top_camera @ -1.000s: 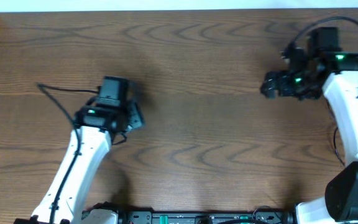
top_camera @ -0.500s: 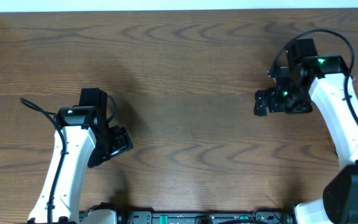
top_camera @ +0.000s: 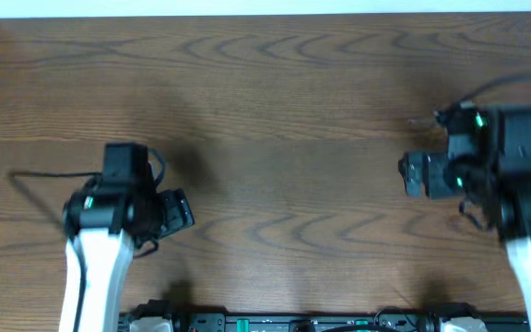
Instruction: Untangle cables
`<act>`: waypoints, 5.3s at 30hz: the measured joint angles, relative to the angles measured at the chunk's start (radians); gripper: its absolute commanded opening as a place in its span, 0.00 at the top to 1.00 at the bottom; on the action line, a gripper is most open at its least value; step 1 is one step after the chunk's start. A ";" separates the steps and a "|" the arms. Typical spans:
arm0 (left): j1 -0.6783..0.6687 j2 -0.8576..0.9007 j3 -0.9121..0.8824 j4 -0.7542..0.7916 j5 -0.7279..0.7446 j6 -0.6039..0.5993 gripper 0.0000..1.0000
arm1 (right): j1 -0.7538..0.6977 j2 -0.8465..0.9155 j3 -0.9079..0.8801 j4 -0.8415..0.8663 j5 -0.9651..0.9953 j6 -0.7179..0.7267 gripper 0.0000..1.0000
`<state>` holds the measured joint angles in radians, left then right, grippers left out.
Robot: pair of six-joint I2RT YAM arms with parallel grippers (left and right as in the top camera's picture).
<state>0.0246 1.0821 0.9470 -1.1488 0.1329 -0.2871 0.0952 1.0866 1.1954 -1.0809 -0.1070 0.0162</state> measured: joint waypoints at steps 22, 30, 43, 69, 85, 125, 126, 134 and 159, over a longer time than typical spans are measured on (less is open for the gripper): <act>0.000 -0.823 -0.129 0.080 0.000 -0.008 0.01 | 0.000 -0.516 -0.206 -0.010 0.049 0.002 0.01; 0.000 -0.823 -0.132 0.022 0.000 -0.008 0.01 | 0.000 -0.516 -0.209 -0.137 0.052 0.002 0.01; 0.000 -0.823 -0.132 0.023 0.000 -0.008 0.01 | 0.000 -0.516 -0.209 -0.165 0.052 0.002 0.01; 0.000 -0.823 -0.133 0.023 0.000 -0.008 0.01 | 0.001 -0.782 -0.507 0.356 0.053 0.002 0.01; 0.000 -0.823 -0.134 0.023 0.000 -0.008 0.01 | 0.003 -1.072 -0.935 0.885 0.025 0.002 0.01; 0.000 -0.823 -0.134 0.022 0.000 -0.008 0.01 | 0.010 -1.075 -1.188 1.014 0.036 -0.156 0.01; 0.000 -0.823 -0.134 0.023 0.000 -0.008 0.01 | 0.010 -1.075 -1.188 1.014 0.036 -0.156 0.01; 0.000 -0.823 -0.134 0.022 0.000 -0.008 0.00 | 0.010 -1.075 -1.188 1.014 0.037 -0.156 0.01; 0.000 -0.823 -0.134 0.022 0.000 -0.008 0.01 | 0.010 -1.075 -1.188 1.014 0.037 -0.156 0.01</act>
<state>0.0246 0.2592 0.8127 -1.1267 0.1329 -0.2951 0.1051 0.0116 0.0071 -0.0673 -0.0704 -0.1398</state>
